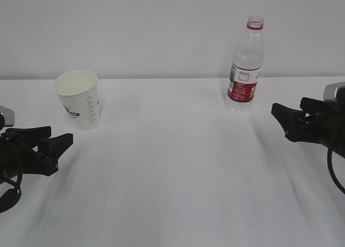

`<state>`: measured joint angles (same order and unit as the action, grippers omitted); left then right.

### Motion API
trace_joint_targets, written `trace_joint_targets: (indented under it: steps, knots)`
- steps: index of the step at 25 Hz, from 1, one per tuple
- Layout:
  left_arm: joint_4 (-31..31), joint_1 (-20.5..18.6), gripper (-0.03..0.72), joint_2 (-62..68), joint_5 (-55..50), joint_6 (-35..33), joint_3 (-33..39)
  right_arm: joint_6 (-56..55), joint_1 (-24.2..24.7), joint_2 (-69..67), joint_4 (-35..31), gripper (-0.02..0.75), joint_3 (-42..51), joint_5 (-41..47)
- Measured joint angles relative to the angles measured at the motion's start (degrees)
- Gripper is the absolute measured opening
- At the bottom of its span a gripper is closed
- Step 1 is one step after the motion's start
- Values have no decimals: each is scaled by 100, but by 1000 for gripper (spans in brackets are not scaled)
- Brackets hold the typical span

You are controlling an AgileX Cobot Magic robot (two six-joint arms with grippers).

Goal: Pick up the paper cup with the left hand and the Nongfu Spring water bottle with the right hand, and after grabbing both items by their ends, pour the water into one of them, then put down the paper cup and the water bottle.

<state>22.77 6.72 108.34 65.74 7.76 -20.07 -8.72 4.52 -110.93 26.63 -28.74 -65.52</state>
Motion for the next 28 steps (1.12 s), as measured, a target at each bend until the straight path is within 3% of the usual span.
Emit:
trace_joint_targets:
  steps: [17,24,28]
  knots:
    - [0,0,476,0,2,0,0,-71,0,-846,574,627,-1182,-4]
    - [0,0,478,228,12,0,-231,-190,-17,-998,822,627,-1680,428]
    - [0,0,522,399,12,0,-386,-190,-105,-998,878,627,-1946,748]
